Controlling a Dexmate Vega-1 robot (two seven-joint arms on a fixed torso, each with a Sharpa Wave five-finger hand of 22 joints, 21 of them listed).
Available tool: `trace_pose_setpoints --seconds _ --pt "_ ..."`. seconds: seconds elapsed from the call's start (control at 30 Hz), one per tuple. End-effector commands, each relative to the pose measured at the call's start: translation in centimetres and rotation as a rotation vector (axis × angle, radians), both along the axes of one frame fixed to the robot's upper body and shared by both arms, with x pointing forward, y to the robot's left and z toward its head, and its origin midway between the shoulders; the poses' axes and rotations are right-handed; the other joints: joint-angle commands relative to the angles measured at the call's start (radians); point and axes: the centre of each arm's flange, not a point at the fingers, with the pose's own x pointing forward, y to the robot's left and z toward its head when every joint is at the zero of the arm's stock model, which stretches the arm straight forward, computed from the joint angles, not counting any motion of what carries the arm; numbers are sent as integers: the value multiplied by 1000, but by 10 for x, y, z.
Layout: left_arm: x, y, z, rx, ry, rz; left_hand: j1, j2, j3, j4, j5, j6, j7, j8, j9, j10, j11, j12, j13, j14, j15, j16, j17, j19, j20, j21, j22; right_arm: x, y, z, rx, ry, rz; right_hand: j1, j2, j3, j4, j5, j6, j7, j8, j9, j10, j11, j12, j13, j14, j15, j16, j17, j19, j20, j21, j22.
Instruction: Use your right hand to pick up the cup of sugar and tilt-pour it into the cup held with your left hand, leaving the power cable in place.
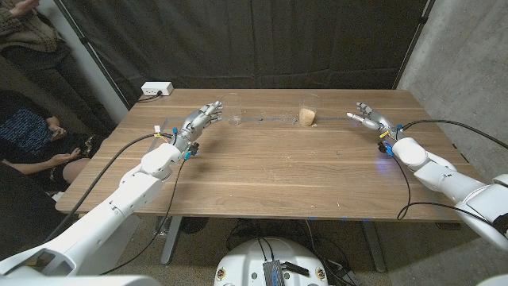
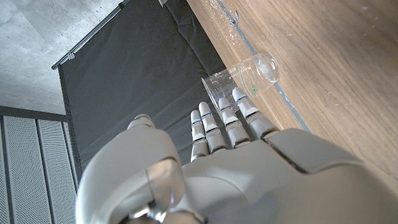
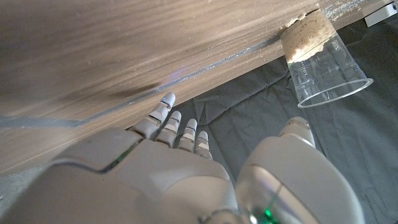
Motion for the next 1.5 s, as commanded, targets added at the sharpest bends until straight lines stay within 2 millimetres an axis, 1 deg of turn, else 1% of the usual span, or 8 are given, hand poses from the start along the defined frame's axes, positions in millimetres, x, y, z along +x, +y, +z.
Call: trace_pose_setpoints --seconds 0.03,0.23,0.7,0.87,1.07,1.1,1.43,1.5 --pt "2 0 1 10 -6 -8 0 -3 5 0 7 6 2 -6 -1 6 -2 0 0 12 -74 1 2 5 -5 -4 3 4 15 -4 -28 7 33 13 2 6 -5 11 -8 -1 -2 2 -3 0 8 4 -5 -89 7 3 2 0 -3 4" --pt "2 4 -3 1 0 -9 -1 -5 6 -1 7 6 1 -8 -2 7 -2 -1 -1 12 -73 0 0 7 -5 -4 2 2 31 -6 -42 8 75 16 4 7 -7 13 -1 1 5 3 3 0 13 5 2 -91 11 4 6 -2 -4 5" --pt "2 11 -5 9 2 -13 -3 -7 9 -2 7 9 4 -12 -3 6 1 -4 -1 12 -71 0 -4 7 -6 -5 2 1 45 -1 -30 -16 110 21 7 9 -12 17 15 4 18 3 34 -4 31 6 29 -111 22 4 24 -5 -4 6" --pt "4 12 -4 11 4 -19 -4 -7 9 -3 7 9 5 -13 -3 6 2 -5 -1 11 -71 -1 -5 6 -7 -6 2 -1 48 2 -43 -35 101 25 9 11 -15 19 27 7 25 3 39 2 36 6 40 -107 26 4 30 -36 -6 6" --pt "6 13 -3 19 7 -27 -4 -8 11 -3 7 10 5 -15 -4 7 2 -6 -1 12 -71 -1 -6 6 -13 -7 2 -3 52 8 -57 -62 92 34 12 14 -24 23 73 35 46 1 87 46 59 7 78 -102 35 3 53 -89 -12 1" --pt "6 14 -2 20 6 -28 -4 -8 11 -4 7 10 6 -15 -4 6 3 -6 -1 12 -70 0 -6 6 -13 -7 2 -2 54 9 -63 -63 93 37 14 15 -26 24 96 53 55 0 105 52 67 7 94 -104 39 3 68 -98 -12 -1" --pt "6 20 -2 22 9 -21 -4 -9 13 -5 7 13 7 -17 -4 9 1 -7 -2 12 -70 -1 -8 6 -18 -9 2 4 64 6 -61 -83 90 41 22 19 -31 25 143 94 68 -5 139 66 81 6 125 -92 44 2 92 -101 -17 -4" --pt "8 21 -2 25 11 -24 -4 -9 14 -5 7 14 8 -17 -4 9 1 -7 -2 12 -69 0 -9 6 -18 -9 2 6 66 6 -63 -84 89 41 23 19 -31 25 156 113 71 -7 148 75 85 4 134 -78 45 1 101 -97 -20 -5"
